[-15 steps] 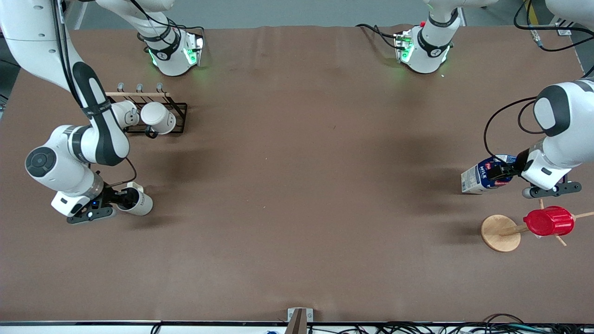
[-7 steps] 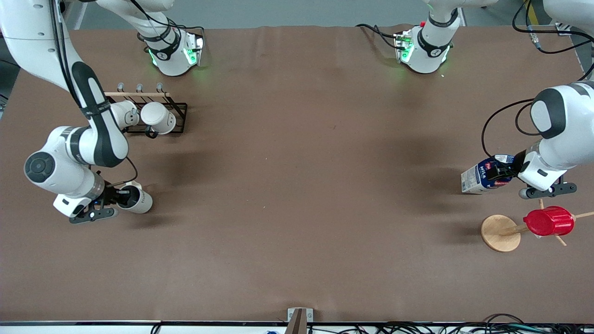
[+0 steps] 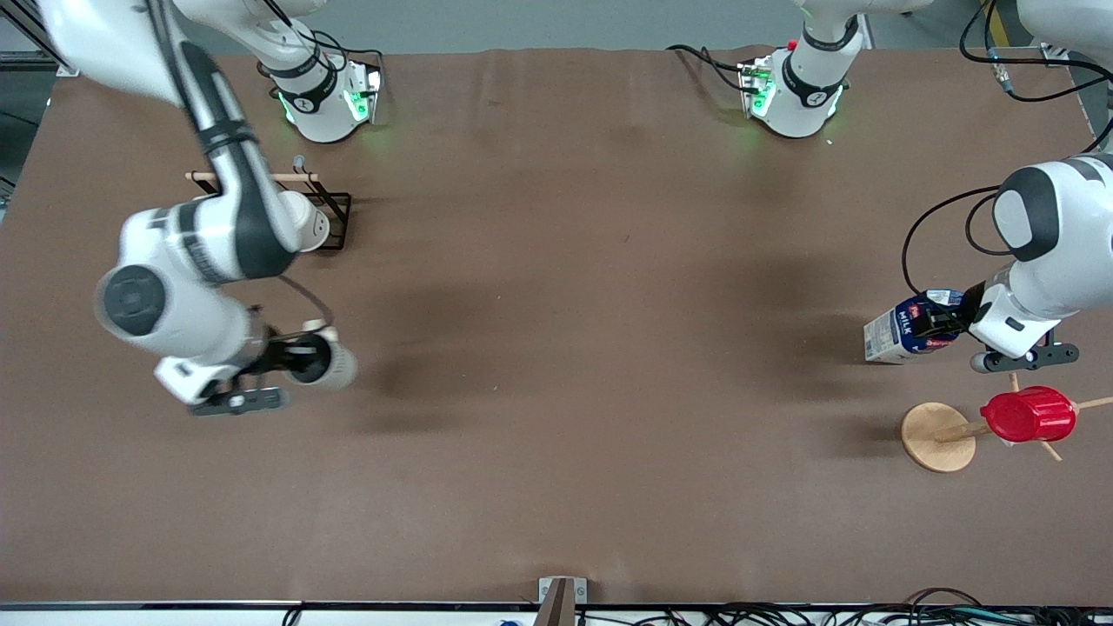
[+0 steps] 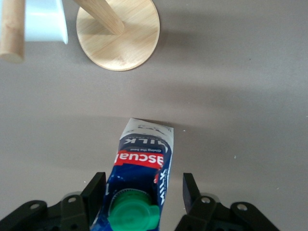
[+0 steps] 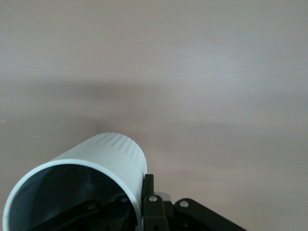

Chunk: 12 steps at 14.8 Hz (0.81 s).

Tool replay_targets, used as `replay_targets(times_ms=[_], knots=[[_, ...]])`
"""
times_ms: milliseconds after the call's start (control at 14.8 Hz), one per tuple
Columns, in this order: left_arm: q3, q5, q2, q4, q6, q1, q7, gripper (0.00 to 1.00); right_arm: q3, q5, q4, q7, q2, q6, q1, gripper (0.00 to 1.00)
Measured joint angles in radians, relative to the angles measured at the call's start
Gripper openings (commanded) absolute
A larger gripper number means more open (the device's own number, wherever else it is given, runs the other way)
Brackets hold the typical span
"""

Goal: Place cup and milk on table
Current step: 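Carry the grey mug and milk carton toward the table center with both grippers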

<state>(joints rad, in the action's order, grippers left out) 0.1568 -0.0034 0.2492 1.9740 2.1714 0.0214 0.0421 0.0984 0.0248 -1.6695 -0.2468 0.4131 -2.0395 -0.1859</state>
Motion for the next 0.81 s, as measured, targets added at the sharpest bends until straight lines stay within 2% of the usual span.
replay_targets(times_ms=[136, 339, 542, 814], knots=[[0.005, 0.000, 0.000, 0.000, 0.000, -0.009, 0.023, 0.19, 0.067, 0.019, 0.034, -0.194, 0.024, -0.003, -0.065, 0.00], [0.006, 0.000, -0.001, -0.001, -0.002, -0.020, 0.045, 0.01, 0.094, 0.039, 0.155, -0.411, 0.134, -0.016, -0.192, 0.00], [0.003, 0.000, -0.013, -0.008, -0.035, -0.017, 0.046, 0.01, 0.094, 0.115, 0.264, -0.583, 0.256, -0.063, -0.307, 0.00], [-0.038, 0.001, -0.046, -0.057, -0.111, -0.010, 0.046, 0.01, 0.094, 0.159, 0.287, -0.712, 0.321, -0.106, -0.390, 0.01]])
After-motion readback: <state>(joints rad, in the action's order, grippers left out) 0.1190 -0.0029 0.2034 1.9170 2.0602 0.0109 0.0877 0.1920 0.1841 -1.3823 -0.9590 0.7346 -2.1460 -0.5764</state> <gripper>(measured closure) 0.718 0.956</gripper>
